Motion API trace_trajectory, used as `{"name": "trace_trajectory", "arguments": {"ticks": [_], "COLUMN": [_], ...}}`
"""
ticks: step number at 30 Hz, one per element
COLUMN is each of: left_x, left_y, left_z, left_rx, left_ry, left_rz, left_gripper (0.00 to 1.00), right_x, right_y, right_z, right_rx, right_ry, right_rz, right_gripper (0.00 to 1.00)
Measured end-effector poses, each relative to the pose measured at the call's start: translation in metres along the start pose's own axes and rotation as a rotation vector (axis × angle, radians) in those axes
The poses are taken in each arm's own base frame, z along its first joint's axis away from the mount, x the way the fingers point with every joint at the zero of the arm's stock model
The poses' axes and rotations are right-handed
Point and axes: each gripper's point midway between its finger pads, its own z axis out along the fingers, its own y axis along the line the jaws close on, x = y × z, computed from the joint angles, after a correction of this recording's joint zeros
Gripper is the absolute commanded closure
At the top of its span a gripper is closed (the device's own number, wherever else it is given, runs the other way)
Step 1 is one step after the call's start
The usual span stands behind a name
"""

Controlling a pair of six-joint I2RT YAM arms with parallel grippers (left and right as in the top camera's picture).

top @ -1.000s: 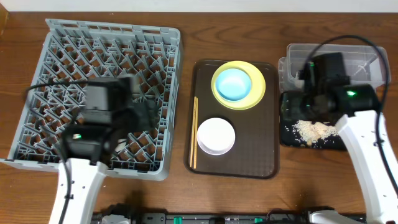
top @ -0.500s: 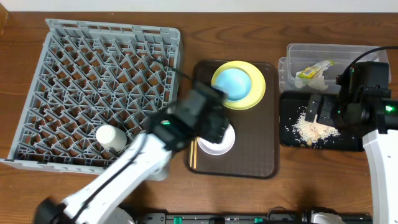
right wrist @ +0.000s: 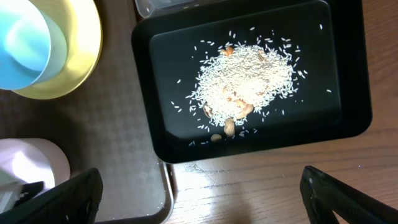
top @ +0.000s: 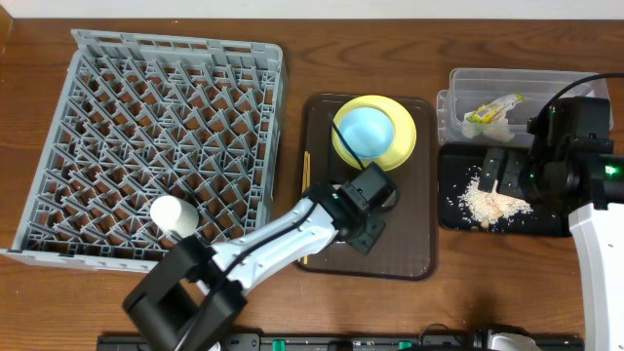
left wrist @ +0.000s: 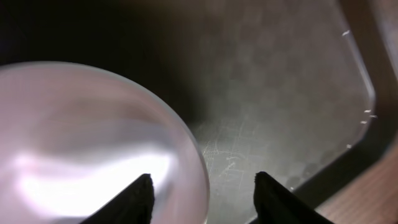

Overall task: Sort waste into correct bins and load items into the dishwasher
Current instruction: 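Reach the left gripper to the white bowl on the tray and grasp it, then carry the white bowl into the dish rack with the left gripper and release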

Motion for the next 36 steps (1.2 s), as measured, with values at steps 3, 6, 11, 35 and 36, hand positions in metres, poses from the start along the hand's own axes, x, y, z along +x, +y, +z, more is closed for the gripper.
{"name": "trace_trajectory", "arguments": {"ticks": [3, 6, 11, 35, 36], "left_x": [0.007, 0.013, 0.015, -0.065, -0.064], "left_y": [-0.001, -0.002, -0.003, 0.113, 0.123], "left_z": [0.011, 0.020, 0.022, -0.200, -0.206], "left_rx": [-0.006, -0.011, -0.012, 0.001, 0.021], "left_ry": [0.034, 0.062, 0.069, -0.440, -0.452], "left_rz": [0.008, 0.012, 0.014, -0.275, -0.299], "left_gripper": [0.55, 0.66, 0.85, 0.94, 0.94], "right_x": [0.000, 0.000, 0.001, 0.002, 0.002], "right_y": [0.000, 0.000, 0.000, 0.000, 0.000], "right_z": [0.000, 0.000, 0.000, 0.000, 0.000], "right_rx": [0.000, 0.000, 0.001, 0.002, 0.002], "right_ry": [0.000, 0.000, 0.006, 0.008, 0.009], "right_rz": [0.000, 0.000, 0.000, 0.000, 0.000], "right_gripper": [0.01, 0.01, 0.01, 0.01, 0.01]}}
